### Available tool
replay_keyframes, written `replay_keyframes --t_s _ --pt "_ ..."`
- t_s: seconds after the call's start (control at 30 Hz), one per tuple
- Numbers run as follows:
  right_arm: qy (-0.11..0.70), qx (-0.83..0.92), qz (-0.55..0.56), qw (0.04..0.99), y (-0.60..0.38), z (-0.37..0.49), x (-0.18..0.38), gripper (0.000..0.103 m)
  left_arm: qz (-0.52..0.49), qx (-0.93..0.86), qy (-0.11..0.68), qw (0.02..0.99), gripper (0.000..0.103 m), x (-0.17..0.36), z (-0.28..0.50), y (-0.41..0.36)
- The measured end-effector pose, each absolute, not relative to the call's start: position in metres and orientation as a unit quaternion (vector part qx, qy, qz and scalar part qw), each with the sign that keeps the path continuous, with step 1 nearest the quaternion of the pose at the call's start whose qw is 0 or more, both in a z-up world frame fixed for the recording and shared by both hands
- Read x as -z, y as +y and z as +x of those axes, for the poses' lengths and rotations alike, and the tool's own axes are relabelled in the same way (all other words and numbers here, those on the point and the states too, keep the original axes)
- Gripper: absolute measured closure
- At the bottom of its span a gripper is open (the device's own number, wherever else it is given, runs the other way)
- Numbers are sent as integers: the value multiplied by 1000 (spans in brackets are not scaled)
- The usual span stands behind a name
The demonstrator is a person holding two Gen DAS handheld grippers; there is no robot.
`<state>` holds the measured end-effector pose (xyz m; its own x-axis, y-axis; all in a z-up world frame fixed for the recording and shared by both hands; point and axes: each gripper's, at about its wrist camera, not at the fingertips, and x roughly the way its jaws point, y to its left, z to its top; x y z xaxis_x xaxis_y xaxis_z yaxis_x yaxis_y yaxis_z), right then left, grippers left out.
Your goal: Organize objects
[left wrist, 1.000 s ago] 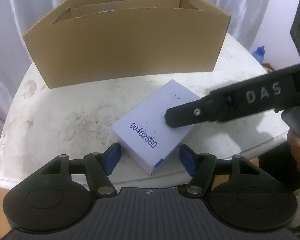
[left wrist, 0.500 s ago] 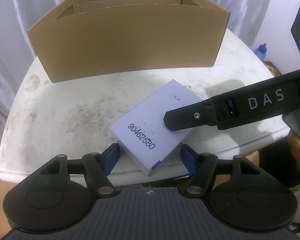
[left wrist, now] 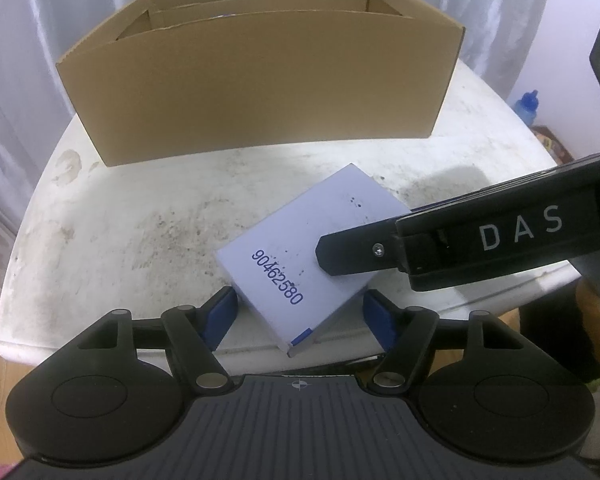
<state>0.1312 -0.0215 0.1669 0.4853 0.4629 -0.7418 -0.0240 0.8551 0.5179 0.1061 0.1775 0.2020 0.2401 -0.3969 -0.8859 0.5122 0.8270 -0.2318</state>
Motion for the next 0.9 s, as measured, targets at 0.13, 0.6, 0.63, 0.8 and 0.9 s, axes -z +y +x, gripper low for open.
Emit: replay_keyframes --t_s 0.13,0.6,0.63,0.8,0.9 --pt "488 -144 225 831 -20 132 -168 36 48 290 547 784 34 -203 107 179" --pt "486 -142 225 832 -21 133 -169 36 49 290 544 785 34 -205 109 178" --pt "486 -142 226 832 -22 133 -169 36 49 291 544 785 34 -205 109 178" --pt "486 -140 230 832 -24 132 -169 36 49 291 544 785 34 -205 109 177" --pt "487 -139 230 831 -24 132 -168 36 48 290 546 785 34 -205 109 175"
